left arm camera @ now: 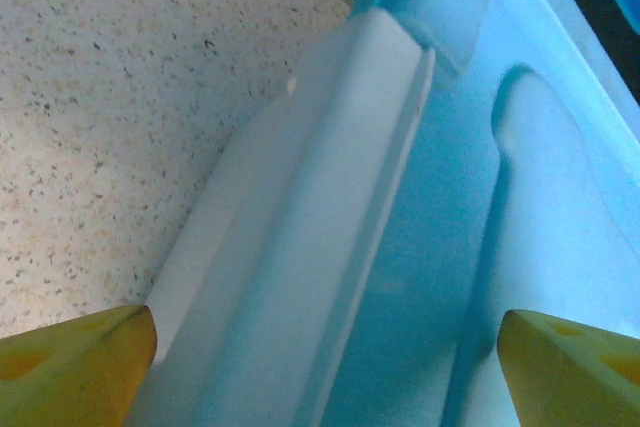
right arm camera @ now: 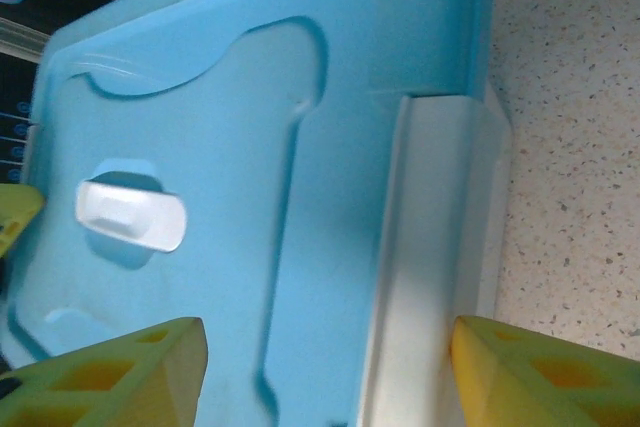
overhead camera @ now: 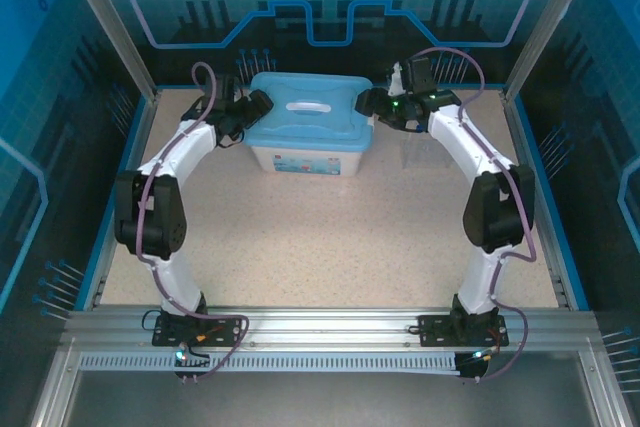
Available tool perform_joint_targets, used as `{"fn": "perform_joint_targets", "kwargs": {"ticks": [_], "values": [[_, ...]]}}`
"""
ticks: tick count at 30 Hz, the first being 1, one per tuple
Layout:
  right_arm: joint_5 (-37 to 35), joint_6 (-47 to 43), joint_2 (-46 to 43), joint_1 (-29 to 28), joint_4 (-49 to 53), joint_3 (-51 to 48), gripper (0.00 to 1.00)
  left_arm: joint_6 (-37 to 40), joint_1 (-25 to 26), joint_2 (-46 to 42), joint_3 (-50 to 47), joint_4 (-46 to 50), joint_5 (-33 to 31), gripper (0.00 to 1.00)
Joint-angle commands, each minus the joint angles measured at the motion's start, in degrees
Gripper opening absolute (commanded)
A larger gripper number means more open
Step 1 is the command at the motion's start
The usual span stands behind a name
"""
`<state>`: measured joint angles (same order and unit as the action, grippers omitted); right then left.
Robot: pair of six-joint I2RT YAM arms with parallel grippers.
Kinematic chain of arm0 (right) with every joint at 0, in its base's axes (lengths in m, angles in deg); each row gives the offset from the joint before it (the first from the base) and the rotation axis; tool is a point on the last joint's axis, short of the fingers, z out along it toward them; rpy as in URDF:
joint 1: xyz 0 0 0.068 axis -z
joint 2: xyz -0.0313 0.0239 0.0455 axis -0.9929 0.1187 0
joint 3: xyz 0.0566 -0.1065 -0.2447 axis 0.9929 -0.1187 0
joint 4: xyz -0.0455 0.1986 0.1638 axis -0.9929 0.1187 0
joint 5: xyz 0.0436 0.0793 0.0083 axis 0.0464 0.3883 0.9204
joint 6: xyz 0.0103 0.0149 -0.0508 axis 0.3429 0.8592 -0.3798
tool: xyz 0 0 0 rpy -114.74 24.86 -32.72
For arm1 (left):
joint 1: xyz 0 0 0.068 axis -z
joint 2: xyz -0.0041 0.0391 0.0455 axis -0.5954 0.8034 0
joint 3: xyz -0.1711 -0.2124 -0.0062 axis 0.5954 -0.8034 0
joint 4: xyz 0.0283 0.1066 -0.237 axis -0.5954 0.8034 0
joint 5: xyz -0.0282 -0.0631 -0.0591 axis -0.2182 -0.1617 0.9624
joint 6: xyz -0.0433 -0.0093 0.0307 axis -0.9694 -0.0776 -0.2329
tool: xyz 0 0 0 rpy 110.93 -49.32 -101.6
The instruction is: Organize the chemistry lab equipment
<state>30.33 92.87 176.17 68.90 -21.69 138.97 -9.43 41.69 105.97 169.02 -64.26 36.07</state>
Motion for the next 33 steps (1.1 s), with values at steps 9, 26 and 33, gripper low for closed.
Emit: {"fn": "perform_joint_targets", "kwargs": {"ticks": [9, 26, 33], "values": [[-6.65, -9.61, -13.76, 0.59, -0.20, -7.42, 0.72, 3.95, -0.05, -13.93, -10.44, -2.26, -0.78, 0.92], [-28.45, -19.16, -41.24, 0.48, -8.58, -39.66, 0.79, 17.77, 1.17, -41.57, -33.35, -5.86, -6.28, 0.99], [-36.34, -22.28, -48.80, 0.53, -18.80, -55.43, 0.80, 26.19, 1.80, -46.18, -44.88, -14.43, -7.59, 0.99]]}}
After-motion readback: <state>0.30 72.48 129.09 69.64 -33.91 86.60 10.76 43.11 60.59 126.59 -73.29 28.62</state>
